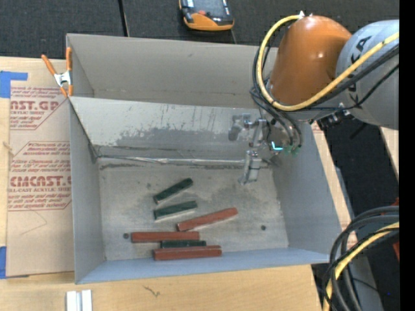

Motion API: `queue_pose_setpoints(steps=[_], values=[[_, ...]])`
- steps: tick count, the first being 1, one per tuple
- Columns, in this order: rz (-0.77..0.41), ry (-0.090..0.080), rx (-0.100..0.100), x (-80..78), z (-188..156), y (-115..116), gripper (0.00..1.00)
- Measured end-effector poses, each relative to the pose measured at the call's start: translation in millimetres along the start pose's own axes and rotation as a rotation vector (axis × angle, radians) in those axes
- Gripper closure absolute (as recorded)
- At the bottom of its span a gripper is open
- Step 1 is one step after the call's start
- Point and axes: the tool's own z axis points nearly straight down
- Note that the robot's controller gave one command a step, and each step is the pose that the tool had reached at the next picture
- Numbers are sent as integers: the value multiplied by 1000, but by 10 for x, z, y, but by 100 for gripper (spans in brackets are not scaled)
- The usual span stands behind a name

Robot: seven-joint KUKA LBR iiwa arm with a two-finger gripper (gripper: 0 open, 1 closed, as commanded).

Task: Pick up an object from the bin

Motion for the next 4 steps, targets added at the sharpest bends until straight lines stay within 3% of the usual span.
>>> queue_pose_setpoints(steps=[1,2,3,4], values=[[0,-8,0,-14,-49,-1,0],[-80,-10,1,253,608,102,0],[-256,-3,1,673,682,438,0],[-273,-5,1,451,1177,197,0]])
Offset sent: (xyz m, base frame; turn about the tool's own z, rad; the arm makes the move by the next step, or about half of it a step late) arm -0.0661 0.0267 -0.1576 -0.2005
